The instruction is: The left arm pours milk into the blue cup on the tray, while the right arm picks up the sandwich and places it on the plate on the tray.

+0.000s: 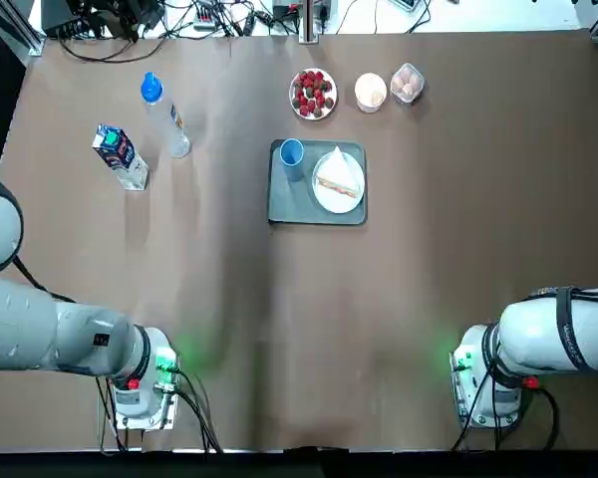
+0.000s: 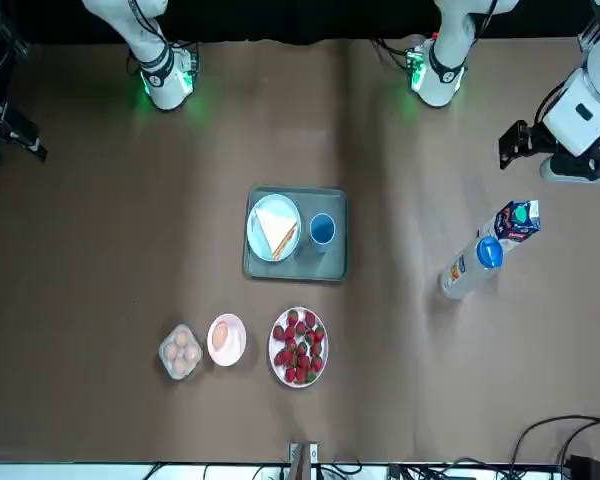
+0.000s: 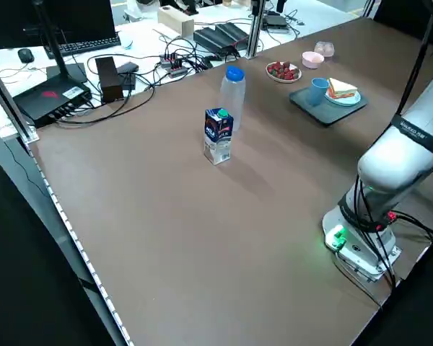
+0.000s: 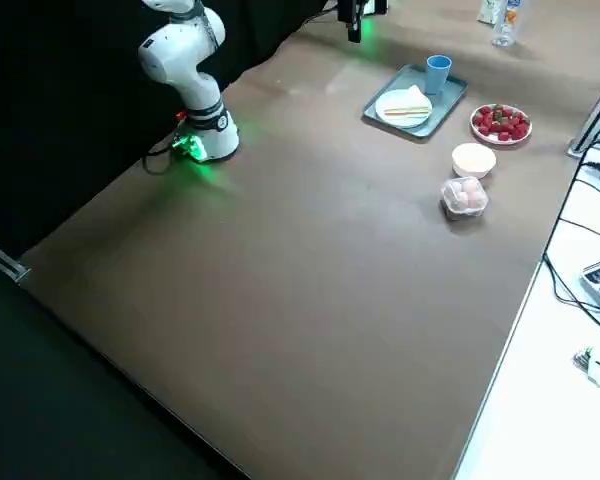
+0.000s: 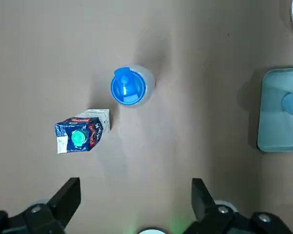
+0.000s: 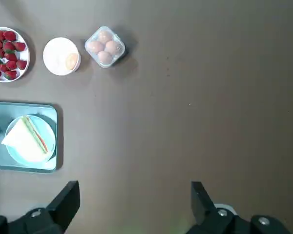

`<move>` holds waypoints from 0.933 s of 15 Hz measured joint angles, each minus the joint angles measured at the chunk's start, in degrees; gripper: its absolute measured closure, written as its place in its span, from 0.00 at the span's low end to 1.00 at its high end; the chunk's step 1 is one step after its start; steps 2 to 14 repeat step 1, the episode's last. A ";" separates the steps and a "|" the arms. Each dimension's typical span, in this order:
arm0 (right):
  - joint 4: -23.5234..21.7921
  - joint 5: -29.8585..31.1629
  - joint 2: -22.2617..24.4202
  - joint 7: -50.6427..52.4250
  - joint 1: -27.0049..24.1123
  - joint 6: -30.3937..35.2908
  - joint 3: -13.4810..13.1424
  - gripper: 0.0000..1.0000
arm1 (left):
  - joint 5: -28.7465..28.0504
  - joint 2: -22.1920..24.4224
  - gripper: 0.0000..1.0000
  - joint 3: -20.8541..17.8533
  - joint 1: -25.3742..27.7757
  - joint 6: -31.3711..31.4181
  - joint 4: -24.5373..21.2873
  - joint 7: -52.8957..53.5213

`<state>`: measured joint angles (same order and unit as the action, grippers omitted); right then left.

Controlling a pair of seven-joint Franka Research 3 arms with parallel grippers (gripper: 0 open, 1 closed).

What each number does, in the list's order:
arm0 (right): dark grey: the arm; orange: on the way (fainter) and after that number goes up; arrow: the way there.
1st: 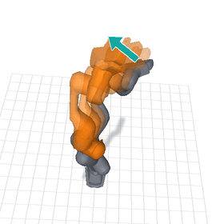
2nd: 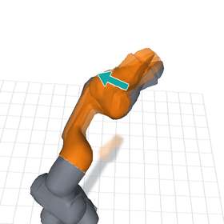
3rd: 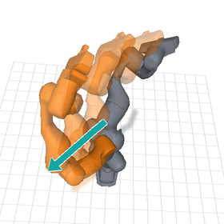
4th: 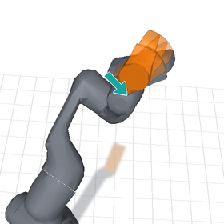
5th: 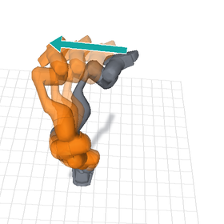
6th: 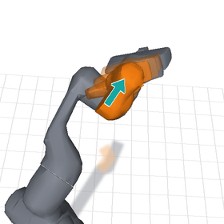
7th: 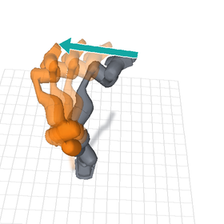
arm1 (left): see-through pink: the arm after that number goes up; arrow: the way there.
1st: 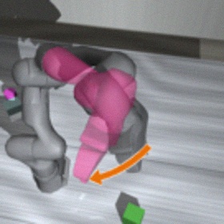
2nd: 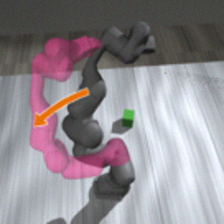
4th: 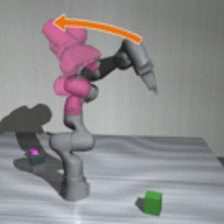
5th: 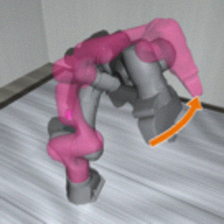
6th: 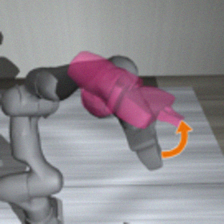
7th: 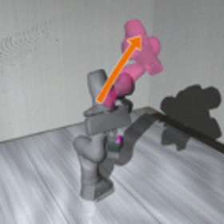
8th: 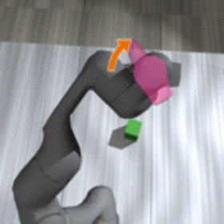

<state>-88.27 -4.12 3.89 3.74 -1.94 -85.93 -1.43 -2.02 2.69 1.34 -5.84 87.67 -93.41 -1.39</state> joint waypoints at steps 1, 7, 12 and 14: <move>0.00 0.01 0.00 0.00 -0.63 0.00 -0.02 0.00 | 0.00 -0.02 0.00 0.06 -0.24 0.00 0.00 0.00; 0.00 0.01 0.00 0.00 -0.63 0.00 -0.02 0.00 | 0.00 -0.02 0.00 0.06 -0.24 0.00 0.00 0.00; 0.00 0.01 0.00 0.00 -0.63 0.00 -0.02 0.00 | 0.00 -0.02 0.00 0.06 -0.24 0.00 0.00 0.00; 0.00 0.01 0.00 0.00 -0.63 0.00 -0.02 0.00 | 0.00 -0.02 0.00 0.06 -0.24 0.00 0.00 0.00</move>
